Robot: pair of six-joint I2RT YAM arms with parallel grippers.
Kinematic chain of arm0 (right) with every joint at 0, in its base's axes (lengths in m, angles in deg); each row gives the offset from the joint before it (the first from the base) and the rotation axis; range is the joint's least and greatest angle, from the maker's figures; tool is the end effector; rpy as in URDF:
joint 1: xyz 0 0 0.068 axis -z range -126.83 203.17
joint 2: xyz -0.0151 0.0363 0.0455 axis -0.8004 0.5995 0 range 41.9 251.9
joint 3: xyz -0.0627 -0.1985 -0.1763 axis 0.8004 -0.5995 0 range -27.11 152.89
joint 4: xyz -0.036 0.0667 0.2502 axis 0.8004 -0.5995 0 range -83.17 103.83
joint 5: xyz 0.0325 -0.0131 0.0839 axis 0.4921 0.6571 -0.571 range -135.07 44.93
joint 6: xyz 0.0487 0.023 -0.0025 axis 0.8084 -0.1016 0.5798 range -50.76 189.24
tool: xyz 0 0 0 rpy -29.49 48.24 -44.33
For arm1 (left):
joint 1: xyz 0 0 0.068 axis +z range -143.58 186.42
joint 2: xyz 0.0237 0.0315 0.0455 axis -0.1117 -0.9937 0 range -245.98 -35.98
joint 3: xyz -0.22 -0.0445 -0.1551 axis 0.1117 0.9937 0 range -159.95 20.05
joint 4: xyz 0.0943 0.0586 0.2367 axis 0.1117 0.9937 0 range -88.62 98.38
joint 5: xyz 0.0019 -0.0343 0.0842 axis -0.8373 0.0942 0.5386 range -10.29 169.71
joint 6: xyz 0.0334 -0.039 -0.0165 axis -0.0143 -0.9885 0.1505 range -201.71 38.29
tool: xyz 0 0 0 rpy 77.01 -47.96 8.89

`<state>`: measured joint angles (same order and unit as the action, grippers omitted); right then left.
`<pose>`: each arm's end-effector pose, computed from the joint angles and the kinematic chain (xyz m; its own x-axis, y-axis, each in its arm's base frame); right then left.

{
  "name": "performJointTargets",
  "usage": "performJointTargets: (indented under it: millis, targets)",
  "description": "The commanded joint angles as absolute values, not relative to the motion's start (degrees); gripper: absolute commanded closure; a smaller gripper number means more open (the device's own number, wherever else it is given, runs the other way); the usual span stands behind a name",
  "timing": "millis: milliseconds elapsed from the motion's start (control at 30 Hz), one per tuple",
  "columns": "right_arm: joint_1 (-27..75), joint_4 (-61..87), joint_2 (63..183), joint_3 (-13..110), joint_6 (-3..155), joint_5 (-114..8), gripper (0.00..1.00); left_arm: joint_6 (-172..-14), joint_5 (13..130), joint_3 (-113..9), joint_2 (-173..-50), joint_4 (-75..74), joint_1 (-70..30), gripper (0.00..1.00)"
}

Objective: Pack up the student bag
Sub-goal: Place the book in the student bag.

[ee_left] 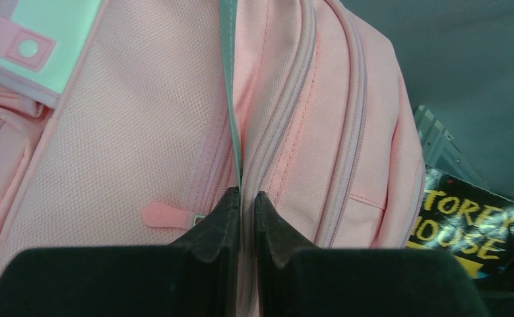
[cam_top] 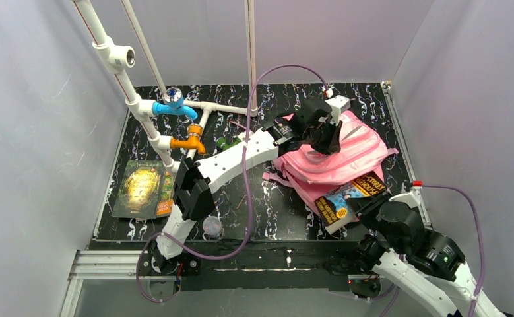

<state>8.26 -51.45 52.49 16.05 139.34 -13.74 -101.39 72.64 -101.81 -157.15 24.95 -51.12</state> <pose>0.0291 0.0028 0.2880 -0.4060 0.7295 -0.5504 0.2601 0.6696 0.6956 0.2656 -0.4256 0.3598 -0.4991 0.1617 -0.8513 0.7753 0.5221 -0.3554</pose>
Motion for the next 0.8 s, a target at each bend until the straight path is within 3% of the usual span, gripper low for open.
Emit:
performJointTargets:
  millis: [0, 133, 367, 467, 667, 767]
  targets:
    - [2.5, -32.1, 50.1, 12.9, 152.5, -2.2, 0.99, -106.8, 64.4, -104.0, -151.8, 22.5, -52.2, 1.00]
    - [0.6, -29.3, 47.3, 8.2, 153.5, 7.0, 0.99, -107.5, 62.7, -103.8, -151.6, 22.3, -52.1, 1.00]
    - [-4.0, -8.0, 47.9, -5.3, 148.4, 19.4, 0.99, -106.2, 60.9, -106.5, -151.9, 24.8, -52.0, 1.00]
    - [-4.0, 7.6, 48.3, -10.4, 140.4, 19.0, 0.99, -106.4, 60.0, -108.3, -152.6, 26.5, -51.7, 1.00]
    - [-3.7, 18.4, 56.1, -14.1, 138.5, 18.6, 0.99, -106.4, 58.8, -110.0, -152.6, 28.4, -51.3, 1.00]
    - [1.7, 24.7, 62.1, -15.4, 139.0, 13.1, 0.99, -106.3, 58.8, -110.8, -152.5, 29.4, -51.2, 1.00]
